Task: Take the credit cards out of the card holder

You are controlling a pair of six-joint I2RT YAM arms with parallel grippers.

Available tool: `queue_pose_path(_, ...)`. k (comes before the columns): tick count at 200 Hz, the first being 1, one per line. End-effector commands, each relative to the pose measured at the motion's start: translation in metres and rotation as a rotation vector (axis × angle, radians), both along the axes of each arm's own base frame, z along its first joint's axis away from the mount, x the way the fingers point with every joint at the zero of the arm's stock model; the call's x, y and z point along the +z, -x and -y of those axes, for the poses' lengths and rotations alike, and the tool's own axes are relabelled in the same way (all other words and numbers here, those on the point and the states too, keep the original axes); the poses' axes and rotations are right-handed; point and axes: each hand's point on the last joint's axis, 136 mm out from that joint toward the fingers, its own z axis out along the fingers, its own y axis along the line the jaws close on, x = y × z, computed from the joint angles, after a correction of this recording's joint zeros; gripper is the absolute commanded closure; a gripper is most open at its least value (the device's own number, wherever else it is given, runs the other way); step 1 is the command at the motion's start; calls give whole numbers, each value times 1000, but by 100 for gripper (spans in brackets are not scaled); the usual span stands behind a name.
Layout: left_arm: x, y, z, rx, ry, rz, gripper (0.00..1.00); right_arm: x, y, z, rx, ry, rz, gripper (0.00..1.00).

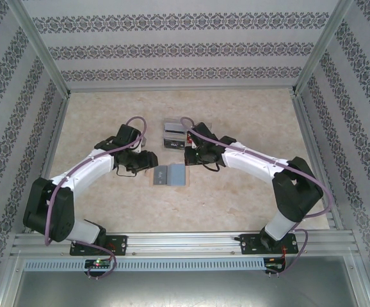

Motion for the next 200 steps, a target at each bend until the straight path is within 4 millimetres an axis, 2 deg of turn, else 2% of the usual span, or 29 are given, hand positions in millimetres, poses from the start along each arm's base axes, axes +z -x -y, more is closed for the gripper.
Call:
queue_pose_path(1,-33,10,15,-44,3,-98,59,-66,33,-11,-14,42,-175,100)
queue_pose_path(25,-32,10,15,-48,0,-94,58,-67,33,-9,-21,49,-172,100)
queue_pose_path(91,-29,8,13,-46,-14,-82,58,-55,27,-10,-12,50,-142,100)
queue_pose_path(103,-24,6,9,-36,-35,-60,58,-51,25,-9,-15,50,-130,100)
queue_pose_path(129,5,-5,-7,3,-98,48,58,-24,13,0,-23,52,-59,96)
queue_pose_path(148,33,-17,-22,36,-139,130,58,4,-2,18,-62,51,16,88)
queue_pose_path(164,52,-24,-33,71,-147,178,57,28,-13,34,-98,33,72,85)
queue_pose_path(179,61,-27,-37,86,-135,196,57,43,-19,45,-116,17,108,84)
queue_pose_path(200,58,-24,-32,80,-96,176,57,50,-19,46,-108,5,116,84)
